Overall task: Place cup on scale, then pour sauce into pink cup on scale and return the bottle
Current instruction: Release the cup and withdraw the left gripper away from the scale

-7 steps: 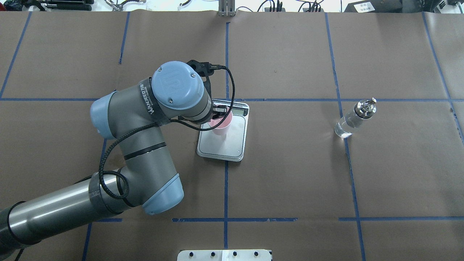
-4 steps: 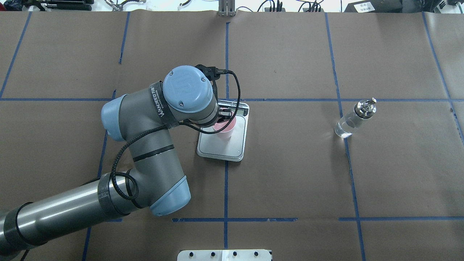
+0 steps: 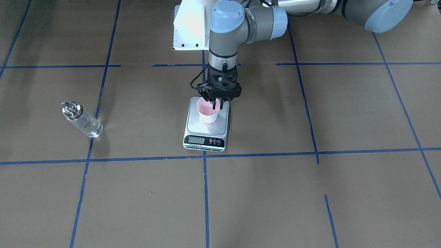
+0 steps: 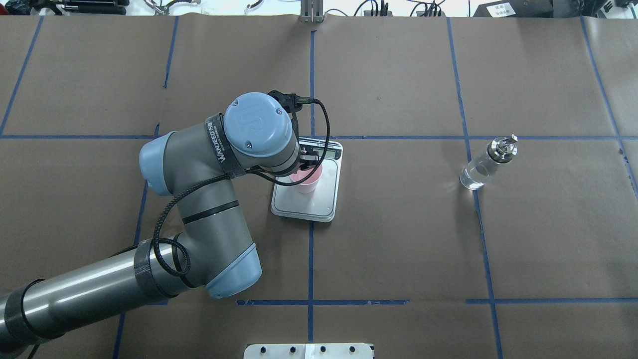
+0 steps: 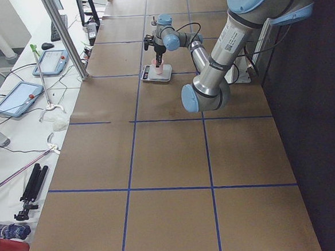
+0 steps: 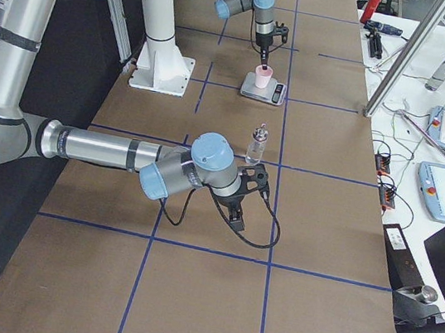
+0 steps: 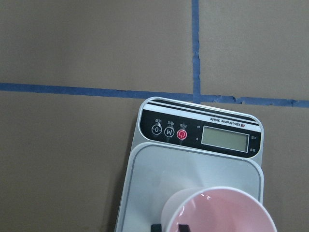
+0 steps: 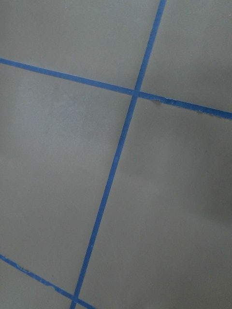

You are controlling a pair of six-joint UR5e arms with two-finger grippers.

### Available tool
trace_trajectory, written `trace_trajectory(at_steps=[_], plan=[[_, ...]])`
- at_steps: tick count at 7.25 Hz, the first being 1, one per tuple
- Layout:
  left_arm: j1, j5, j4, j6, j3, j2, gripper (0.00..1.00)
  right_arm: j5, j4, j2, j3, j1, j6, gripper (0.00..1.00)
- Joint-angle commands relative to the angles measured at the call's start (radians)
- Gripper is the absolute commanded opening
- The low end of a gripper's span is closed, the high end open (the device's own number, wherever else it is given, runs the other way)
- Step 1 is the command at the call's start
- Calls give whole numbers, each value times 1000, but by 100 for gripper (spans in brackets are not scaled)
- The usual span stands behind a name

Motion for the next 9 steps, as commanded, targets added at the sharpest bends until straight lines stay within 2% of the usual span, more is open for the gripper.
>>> trace_trajectory(at_steps=[1,3,5,7,8,9], plan=[[-6,3,11,20,-70,34,100,0,32,0,6,0,3,100],[-40,-3,78,183,-281,141,100,21,104,0,29,0,108,100],[-148,-60,187,414,-459,251,100,72,103,0,101,-15,238,100],[-384,-157,186,831,-492,418,100,37,101,6,264,-192,590,100],[-523,-219,178,1040,-483,512,100,-45,98,6,349,-304,744,100],[-699,-292,181,1169,-442,570,100,-149,95,12,420,-439,899,100]])
